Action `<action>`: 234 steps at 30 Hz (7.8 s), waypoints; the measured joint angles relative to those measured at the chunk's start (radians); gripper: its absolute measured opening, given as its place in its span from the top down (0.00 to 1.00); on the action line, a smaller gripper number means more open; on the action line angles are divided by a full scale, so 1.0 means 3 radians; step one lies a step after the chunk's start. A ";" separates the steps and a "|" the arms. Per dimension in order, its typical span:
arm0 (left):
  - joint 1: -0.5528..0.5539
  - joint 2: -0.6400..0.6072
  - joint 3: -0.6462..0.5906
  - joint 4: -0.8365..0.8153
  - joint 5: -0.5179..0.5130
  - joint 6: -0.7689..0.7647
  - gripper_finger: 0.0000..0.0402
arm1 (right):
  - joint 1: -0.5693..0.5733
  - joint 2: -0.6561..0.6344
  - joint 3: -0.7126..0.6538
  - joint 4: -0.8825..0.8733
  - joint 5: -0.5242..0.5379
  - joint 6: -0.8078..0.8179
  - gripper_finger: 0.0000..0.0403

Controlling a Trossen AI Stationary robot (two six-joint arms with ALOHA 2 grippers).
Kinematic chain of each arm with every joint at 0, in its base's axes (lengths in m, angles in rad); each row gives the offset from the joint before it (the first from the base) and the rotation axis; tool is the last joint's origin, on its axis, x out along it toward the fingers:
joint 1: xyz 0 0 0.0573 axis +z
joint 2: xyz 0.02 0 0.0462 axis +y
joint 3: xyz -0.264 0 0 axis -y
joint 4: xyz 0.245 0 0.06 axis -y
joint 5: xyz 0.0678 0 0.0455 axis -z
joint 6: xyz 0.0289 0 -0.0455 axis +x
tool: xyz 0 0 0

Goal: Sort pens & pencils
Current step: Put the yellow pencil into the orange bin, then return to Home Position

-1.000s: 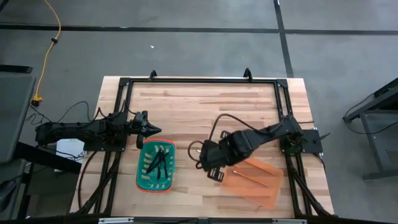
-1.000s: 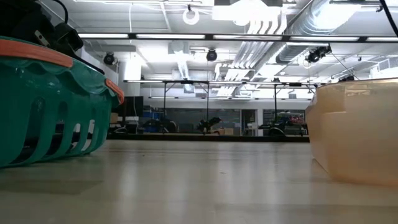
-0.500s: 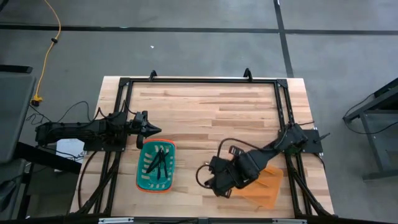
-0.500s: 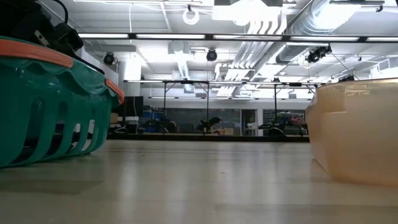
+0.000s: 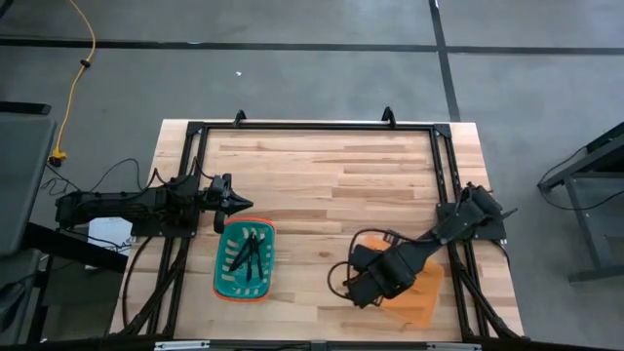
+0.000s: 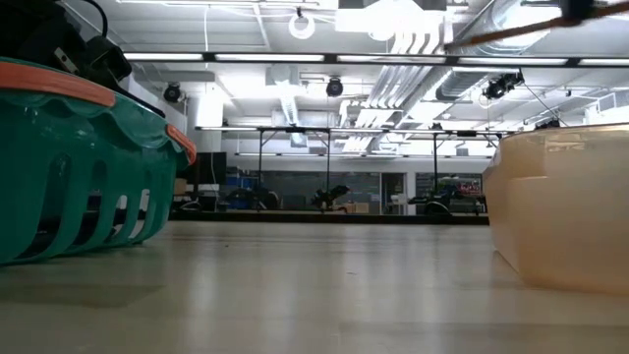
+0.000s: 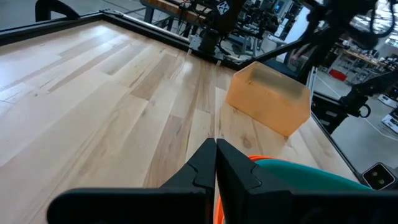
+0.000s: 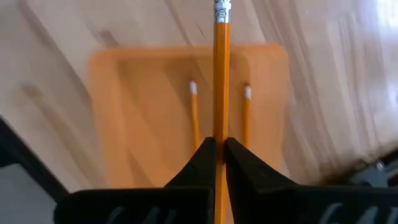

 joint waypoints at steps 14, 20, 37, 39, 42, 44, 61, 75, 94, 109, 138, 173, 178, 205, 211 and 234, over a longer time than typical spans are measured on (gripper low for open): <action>0.0000 0.0000 0.0000 0.0000 0.0000 0.0000 1.00 | 0.0153 -0.0360 -0.1111 0.0516 -0.0165 0.0125 1.00; 0.0000 -0.0001 0.0000 0.0000 0.0000 0.0000 1.00 | 0.0152 -0.0380 -0.1360 0.0609 -0.0198 0.0097 1.00; 0.0000 -0.0001 0.0000 0.0000 0.0000 0.0000 1.00 | 0.0166 -0.0378 -0.1862 0.1194 -0.0291 0.0086 1.00; 0.0000 -0.0001 0.0000 0.0000 0.0000 0.0000 1.00 | 0.0167 -0.0378 -0.1932 0.1266 -0.0316 0.0087 1.00; 0.0000 -0.0001 0.0000 0.0000 0.0000 0.0000 1.00 | 0.0167 -0.0378 -0.2039 0.1418 -0.0333 0.0085 1.00; 0.0000 0.0000 0.0000 0.0000 0.0000 0.0000 1.00 | 0.0167 -0.0378 -0.2098 0.1513 -0.0334 0.0075 1.00; 0.0000 0.0000 0.0000 0.0000 0.0000 0.0000 1.00 | 0.0167 -0.0374 -0.2213 0.1794 -0.0332 0.0082 1.00; 0.0000 -0.0001 0.0000 0.0000 0.0000 0.0000 1.00 | 0.0171 -0.0374 -0.2212 0.2442 -0.0508 0.0060 1.00; 0.0000 0.0000 0.0000 0.0000 0.0000 0.0000 1.00 | 0.0171 -0.0374 -0.2211 0.2454 -0.0507 0.0336 0.92; 0.0000 -0.0001 0.0000 0.0000 0.0000 0.0000 1.00 | 0.0162 -0.0409 -0.2201 0.2451 -0.0698 0.0395 0.75; 0.0000 -0.0001 0.0000 0.0000 0.0000 0.0000 1.00 | -0.0415 -0.2030 -0.2201 0.3547 0.0637 -0.2671 1.00; 0.0000 -0.0001 0.0001 0.0000 0.0000 0.0000 1.00 | -0.1434 -0.2789 -0.2207 0.3481 -0.0596 -0.4306 1.00; 0.0000 -0.0001 0.0001 0.0000 0.0000 0.0000 1.00 | -0.1434 -0.2961 -0.2207 0.3373 -0.0596 -0.4307 1.00; 0.0000 0.0000 0.0001 0.0000 0.0000 0.0000 1.00 | -0.1433 -0.5511 -0.4434 0.4214 -0.0323 -0.3755 1.00; 0.0000 -0.0001 0.0001 0.0000 0.0000 0.0000 1.00 | -0.1434 -0.6124 -0.4798 0.4440 -0.0209 -0.3699 1.00; 0.0000 -0.0001 0.0001 0.0000 0.0000 0.0000 1.00 | -0.1434 -0.6346 -0.6116 0.6665 0.0450 -0.3687 1.00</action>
